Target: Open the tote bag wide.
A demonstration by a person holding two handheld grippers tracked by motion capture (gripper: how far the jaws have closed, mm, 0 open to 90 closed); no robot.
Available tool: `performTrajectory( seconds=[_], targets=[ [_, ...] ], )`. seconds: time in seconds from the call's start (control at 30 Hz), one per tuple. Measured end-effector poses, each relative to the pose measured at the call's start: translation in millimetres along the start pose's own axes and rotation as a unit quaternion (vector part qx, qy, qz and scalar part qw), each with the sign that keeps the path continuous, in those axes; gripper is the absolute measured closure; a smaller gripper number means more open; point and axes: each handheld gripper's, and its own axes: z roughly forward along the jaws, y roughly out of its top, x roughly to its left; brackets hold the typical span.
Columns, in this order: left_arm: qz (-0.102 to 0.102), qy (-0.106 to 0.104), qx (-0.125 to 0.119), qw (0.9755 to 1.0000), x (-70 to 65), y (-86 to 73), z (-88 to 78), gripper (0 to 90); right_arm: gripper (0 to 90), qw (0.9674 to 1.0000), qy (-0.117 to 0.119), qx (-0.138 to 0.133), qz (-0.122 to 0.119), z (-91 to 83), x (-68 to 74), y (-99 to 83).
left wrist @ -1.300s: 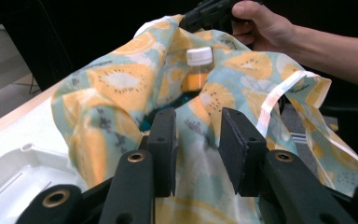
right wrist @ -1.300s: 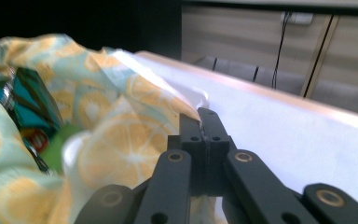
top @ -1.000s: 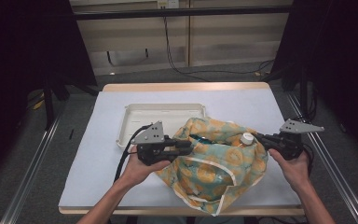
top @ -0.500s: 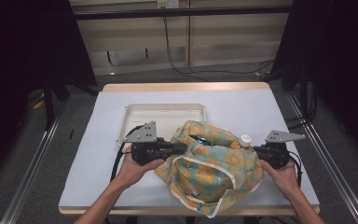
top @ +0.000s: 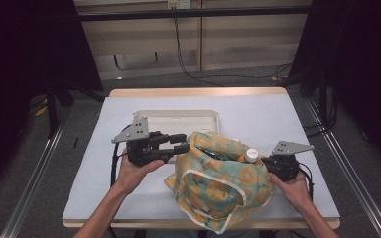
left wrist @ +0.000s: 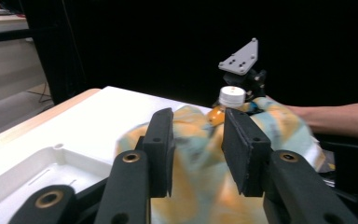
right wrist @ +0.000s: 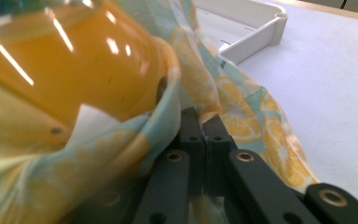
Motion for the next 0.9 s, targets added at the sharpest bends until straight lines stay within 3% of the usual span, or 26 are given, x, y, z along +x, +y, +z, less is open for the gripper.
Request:
performTrajectory(
  seconds=[0.03,0.13,0.17,0.2,0.27,0.37,0.47,0.53,0.73,0.83,0.9],
  targets=[
    [-0.003,0.021,0.008,0.9998,1.2,-0.7,-1.2,59.7,87.4,1.0000,0.000,-0.003,0.004,-1.1,0.1,0.1],
    [-0.014,0.010,0.017,0.9997,7.1,-6.8,-0.5,56.8,80.7,0.9999,-0.004,-0.009,0.009,-6.4,-1.5,0.5],
    [-0.016,-0.001,0.014,0.9998,7.3,-8.1,0.6,63.4,78.6,0.9998,-0.006,-0.014,0.011,-9.3,-2.7,0.4],
    [-0.010,-0.011,0.026,0.9996,6.4,-8.4,1.2,78.6,74.9,0.9996,-0.011,-0.020,0.014,-12.9,-4.6,0.2],
    [-0.010,-0.012,0.029,0.9995,6.2,-8.1,1.0,89.1,73.3,0.9995,-0.012,-0.023,0.016,-15.0,-5.6,0.2],
    [-0.017,-0.010,0.032,0.9993,7.0,-7.9,-0.9,90.0,69.6,0.9993,-0.014,-0.030,0.017,-19.6,-7.0,0.8],
    [-0.039,-0.005,0.028,0.9988,12.2,-11.2,-6.6,90.0,64.7,0.9987,-0.024,-0.040,0.018,-23.9,-6.4,3.1],
    [-0.045,0.012,0.041,0.9981,15.2,-13.4,-9.1,90.0,64.4,0.9980,-0.031,-0.052,0.016,-27.7,-5.3,4.5],
    [-0.061,0.021,0.051,0.9966,20.3,-20.8,-8.9,90.0,69.5,0.9972,-0.031,-0.066,0.015,-32.1,-2.8,7.1],
    [-0.056,0.028,0.065,0.9959,21.1,-22.8,-8.9,90.0,71.5,0.9974,-0.029,-0.064,0.017,-31.3,-2.7,6.8],
    [-0.059,0.038,0.086,0.9938,21.1,-27.2,-7.5,90.0,72.3,0.9974,-0.025,-0.065,0.017,-30.2,-2.9,6.4]
  ],
)
